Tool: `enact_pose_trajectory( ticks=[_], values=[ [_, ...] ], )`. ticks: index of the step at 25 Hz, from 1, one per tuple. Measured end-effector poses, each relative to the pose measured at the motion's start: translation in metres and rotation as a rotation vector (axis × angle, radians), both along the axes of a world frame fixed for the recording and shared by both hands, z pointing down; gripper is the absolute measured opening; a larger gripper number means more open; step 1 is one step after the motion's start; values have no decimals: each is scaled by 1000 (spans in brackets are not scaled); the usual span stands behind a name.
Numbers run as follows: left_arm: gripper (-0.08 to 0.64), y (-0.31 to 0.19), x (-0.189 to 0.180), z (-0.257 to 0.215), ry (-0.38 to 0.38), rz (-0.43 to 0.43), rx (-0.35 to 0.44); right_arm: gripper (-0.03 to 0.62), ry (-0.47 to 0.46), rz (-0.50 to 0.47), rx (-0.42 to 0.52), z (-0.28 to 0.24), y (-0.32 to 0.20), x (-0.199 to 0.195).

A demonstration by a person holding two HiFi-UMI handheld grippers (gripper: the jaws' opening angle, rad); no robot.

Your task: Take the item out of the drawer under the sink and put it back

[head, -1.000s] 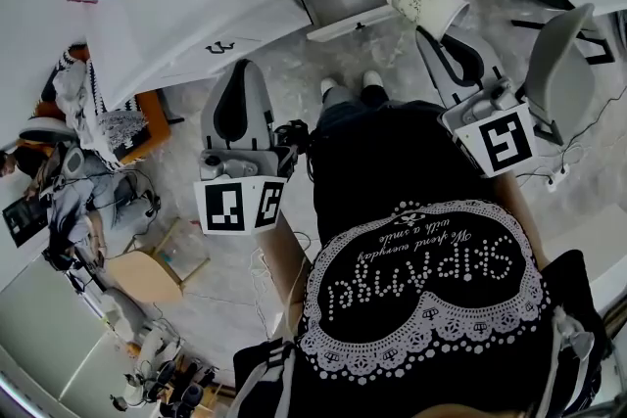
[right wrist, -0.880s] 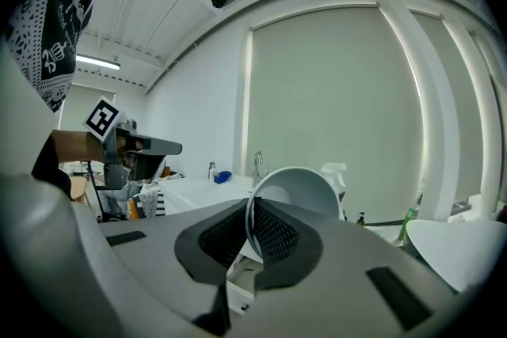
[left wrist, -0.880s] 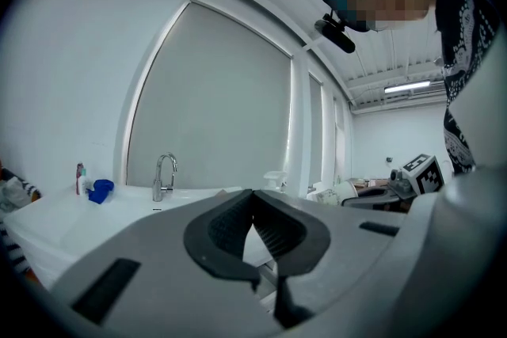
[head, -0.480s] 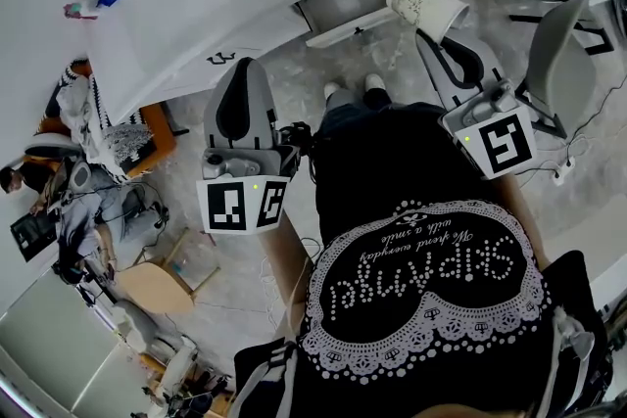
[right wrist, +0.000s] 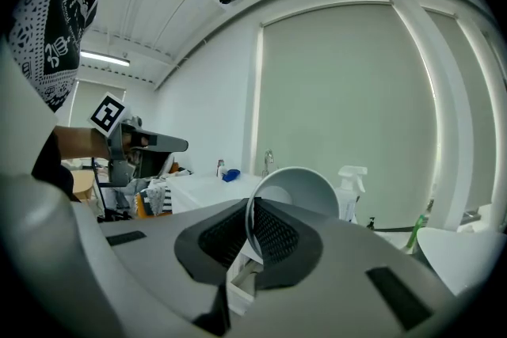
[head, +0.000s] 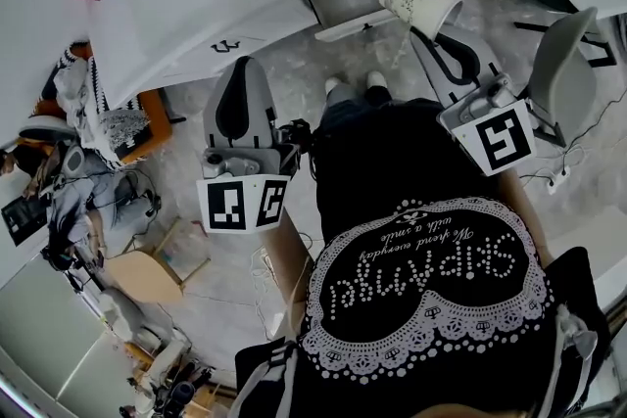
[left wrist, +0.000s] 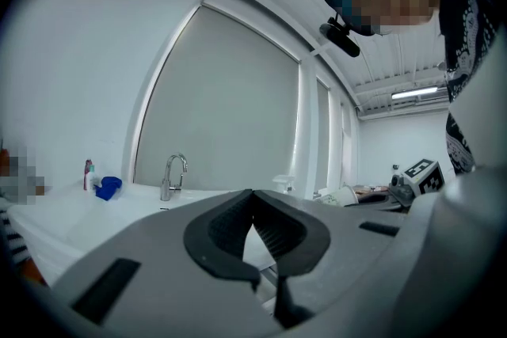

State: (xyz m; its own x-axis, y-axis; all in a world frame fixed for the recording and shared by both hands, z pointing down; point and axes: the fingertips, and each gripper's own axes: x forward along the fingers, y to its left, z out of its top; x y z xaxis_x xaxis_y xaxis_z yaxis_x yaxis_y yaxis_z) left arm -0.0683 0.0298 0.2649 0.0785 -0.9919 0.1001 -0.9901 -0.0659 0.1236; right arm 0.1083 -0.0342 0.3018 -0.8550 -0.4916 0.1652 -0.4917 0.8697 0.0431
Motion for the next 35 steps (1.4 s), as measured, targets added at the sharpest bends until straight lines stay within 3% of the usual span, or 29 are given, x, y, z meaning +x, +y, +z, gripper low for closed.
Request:
enact_pose_trajectory(
  ticks=[8,14,18,22,29,35],
  values=[
    [6,3,-27,6,37,-38,1,25,9,-28,-5,5,-2,-27],
    [6,-5,-20,11,24,-31,-17,25,10,3,-4,4,-4,-21],
    [6,-12,4,19,-17,28,-57,25,23,43,-11,3,-5,-10],
    [6,-19,25,27,13,104,-71,25,50,93,-14,8,-4,1],
    [6,-41,17,27,31,132,-63,25,76,186,-25,10,-12,17],
    [6,-49,9,15,17,159,-64,25,75,205,-41,5,-11,9]
  ],
)
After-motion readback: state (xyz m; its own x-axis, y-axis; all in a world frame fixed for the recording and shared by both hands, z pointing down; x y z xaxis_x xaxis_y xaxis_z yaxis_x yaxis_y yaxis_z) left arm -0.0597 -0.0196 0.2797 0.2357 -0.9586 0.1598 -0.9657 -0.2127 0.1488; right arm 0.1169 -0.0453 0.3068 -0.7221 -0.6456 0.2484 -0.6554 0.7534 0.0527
